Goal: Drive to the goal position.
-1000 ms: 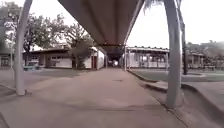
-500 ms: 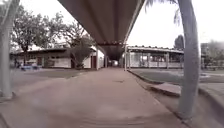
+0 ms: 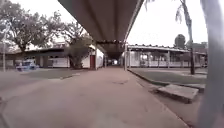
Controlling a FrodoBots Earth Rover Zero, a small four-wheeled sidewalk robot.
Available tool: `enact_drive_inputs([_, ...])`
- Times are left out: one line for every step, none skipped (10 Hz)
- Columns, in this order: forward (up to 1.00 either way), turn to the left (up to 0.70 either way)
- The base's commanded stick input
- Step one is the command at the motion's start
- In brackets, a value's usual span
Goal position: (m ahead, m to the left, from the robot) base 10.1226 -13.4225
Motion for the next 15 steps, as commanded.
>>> enact_drive_inputs([0.70, 0.00])
enact_drive_inputs([0.70, 0.00])
enact_drive_inputs([0.70, 0.00])
enact_drive_inputs([0.70, 0.00])
enact_drive_inputs([0.70, 0.00])
enact_drive_inputs([0.70, 0.00])
enact_drive_inputs([0.70, 0.00])
enact_drive_inputs([0.70, 0.00])
enact_drive_inputs([0.70, 0.00])
enact_drive_inputs([0.70, 0.00])
enact_drive_inputs([0.70, 0.00])
enact_drive_inputs([0.70, 0.00])
enact_drive_inputs([0.70, 0.00])
enact_drive_inputs([0.70, 0.00])
enact_drive_inputs([0.70, 0.00])
